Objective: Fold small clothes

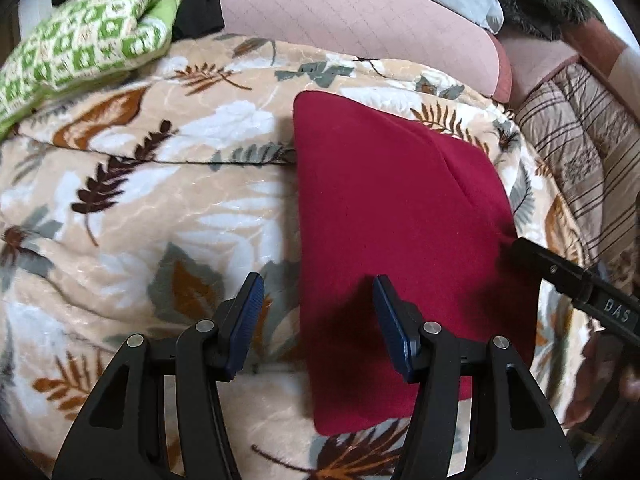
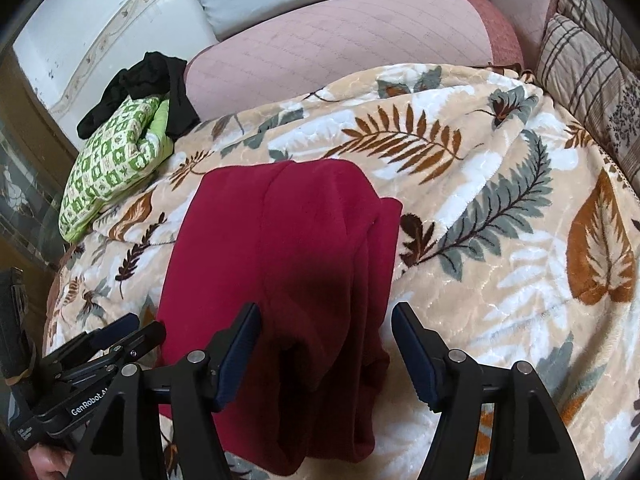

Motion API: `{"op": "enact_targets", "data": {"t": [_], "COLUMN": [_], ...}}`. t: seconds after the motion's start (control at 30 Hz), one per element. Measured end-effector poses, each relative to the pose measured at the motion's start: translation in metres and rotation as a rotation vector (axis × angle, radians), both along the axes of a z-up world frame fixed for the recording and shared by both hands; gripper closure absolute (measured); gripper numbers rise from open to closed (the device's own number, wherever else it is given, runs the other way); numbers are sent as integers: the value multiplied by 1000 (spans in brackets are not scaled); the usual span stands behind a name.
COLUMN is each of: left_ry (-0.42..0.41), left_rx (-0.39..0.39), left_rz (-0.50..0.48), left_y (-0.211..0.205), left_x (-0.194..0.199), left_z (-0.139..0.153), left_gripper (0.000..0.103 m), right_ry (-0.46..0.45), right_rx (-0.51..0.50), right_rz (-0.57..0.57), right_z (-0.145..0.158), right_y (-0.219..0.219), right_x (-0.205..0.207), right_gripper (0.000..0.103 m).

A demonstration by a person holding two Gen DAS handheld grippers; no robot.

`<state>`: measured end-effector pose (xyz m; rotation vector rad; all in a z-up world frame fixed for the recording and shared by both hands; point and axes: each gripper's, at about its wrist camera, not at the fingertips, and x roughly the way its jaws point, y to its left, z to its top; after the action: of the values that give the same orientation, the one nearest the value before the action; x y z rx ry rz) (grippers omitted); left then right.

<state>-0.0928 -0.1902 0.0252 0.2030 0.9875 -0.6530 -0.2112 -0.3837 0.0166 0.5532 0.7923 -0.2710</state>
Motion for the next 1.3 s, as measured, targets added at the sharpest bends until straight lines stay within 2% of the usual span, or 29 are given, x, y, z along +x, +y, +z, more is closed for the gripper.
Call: {"op": "enact_targets", "data": {"t": [0.1,0.2,0.3,0.57,0.8,0.83,0.87,0.9,0.93,1.0,1.1,1.17,1.3], "left_ry": [46,70,48,31,-13,-22,-32,-41,-45,-43,-56,-51,-39], "left_rx": [-34,-48,-39,-23,15,28,40,51,57,58,66,72,75], "left_rz": [-3,-3,-6,-9,-27,-33,-38,-40,-41,-53,-62,-69,-65], "left_y": [-3,-6,-9,-7,2,0,-1,-2,-2,-2,-4,-6,-7], "left_x": [10,17,16,10,-9,-12,-15,-18,-21,-26,-33,-36,-41], "left_z": [-5,-8,-5,0,1,-1,-2,-3,-4,-3,-3,-7,-12], "left_gripper": [34,34,34,34,34,34,34,34,34,34,34,34,34], "right_ry": [4,9,5,-17,-7,-5,-2,12,35,12,-7,22,101], "right_rx": [29,59,73,20,24,26,25,11,-26,-47,-66,-50,-79], "right_rz": [-8,-8,-8,5,69,97,138,152,149,158,160,147,135], "right_z": [-7,-16,-18,0,4,1,-3,-7,-11,-7,5,-2,-27], "right_y": [-6,-13,-13,-2,18,23,30,34,39,43,41,36,38], "right_x": [4,9,11,10,-13,-14,-12,-9,-7,-11,-24,-26,-17], "right_gripper": [29,27,27,27,27,29,36,67,86,92,93,93,93]}}
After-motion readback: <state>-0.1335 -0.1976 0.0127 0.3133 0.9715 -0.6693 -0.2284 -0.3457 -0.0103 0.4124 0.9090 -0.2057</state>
